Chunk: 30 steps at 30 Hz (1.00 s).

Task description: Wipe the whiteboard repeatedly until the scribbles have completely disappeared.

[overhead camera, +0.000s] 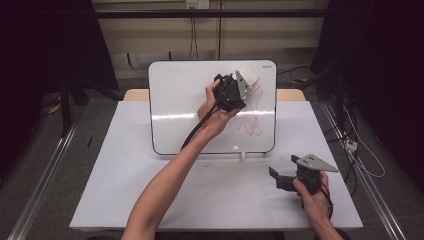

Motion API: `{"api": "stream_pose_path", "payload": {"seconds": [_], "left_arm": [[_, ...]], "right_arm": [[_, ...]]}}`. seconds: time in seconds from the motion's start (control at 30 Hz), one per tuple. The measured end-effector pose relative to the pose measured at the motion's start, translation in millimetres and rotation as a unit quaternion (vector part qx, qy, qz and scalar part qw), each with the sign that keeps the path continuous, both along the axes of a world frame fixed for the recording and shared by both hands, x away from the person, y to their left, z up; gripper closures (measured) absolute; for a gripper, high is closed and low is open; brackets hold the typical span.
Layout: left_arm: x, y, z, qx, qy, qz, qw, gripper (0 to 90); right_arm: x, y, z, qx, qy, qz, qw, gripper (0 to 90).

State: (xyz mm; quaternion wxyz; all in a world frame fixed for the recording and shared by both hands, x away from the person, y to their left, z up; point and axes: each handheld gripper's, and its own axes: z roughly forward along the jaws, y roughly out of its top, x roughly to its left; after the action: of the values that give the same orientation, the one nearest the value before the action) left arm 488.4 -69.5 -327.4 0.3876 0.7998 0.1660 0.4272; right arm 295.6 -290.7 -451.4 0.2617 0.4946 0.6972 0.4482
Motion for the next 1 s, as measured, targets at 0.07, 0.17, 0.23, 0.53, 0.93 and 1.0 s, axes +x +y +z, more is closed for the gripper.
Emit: {"api": "stream_pose_path", "payload": {"seconds": [0.07,0.17,0.23,0.53,0.93,1.0], "left_arm": [[-2.9,-2.8,-4.1,0.004,0.000,-0.004,1.0000,31.1],[-11.1,-6.5,-13.2,0.015,0.003,-0.013,0.9998,31.1],[-16.9,-8.3,-19.7,0.018,0.004,-0.017,0.9997,31.1],[-24.2,-8.9,-27.7,0.015,0.014,-0.026,0.9995,31.1],[-5.5,-9.2,-2.0,0.004,0.021,-0.015,0.9997,31.1],[-3.1,-9.1,0.4,0.002,0.021,-0.013,0.9997,31.1]], "right_arm": [[0.2,0.1,-0.2,-0.001,-0.001,0.001,1.0000,6.0],[0.0,0.8,-0.1,0.000,0.001,0.002,1.0000,6.0],[0.1,1.1,-0.1,0.001,0.002,0.001,1.0000,6.0],[-0.3,1.5,0.5,0.000,0.001,0.002,1.0000,6.1],[-0.2,-0.3,0.2,-0.001,-0.002,0.004,1.0000,6.1],[-0.2,-0.5,0.1,-0.001,-0.003,0.004,1.0000,6.1]]}}
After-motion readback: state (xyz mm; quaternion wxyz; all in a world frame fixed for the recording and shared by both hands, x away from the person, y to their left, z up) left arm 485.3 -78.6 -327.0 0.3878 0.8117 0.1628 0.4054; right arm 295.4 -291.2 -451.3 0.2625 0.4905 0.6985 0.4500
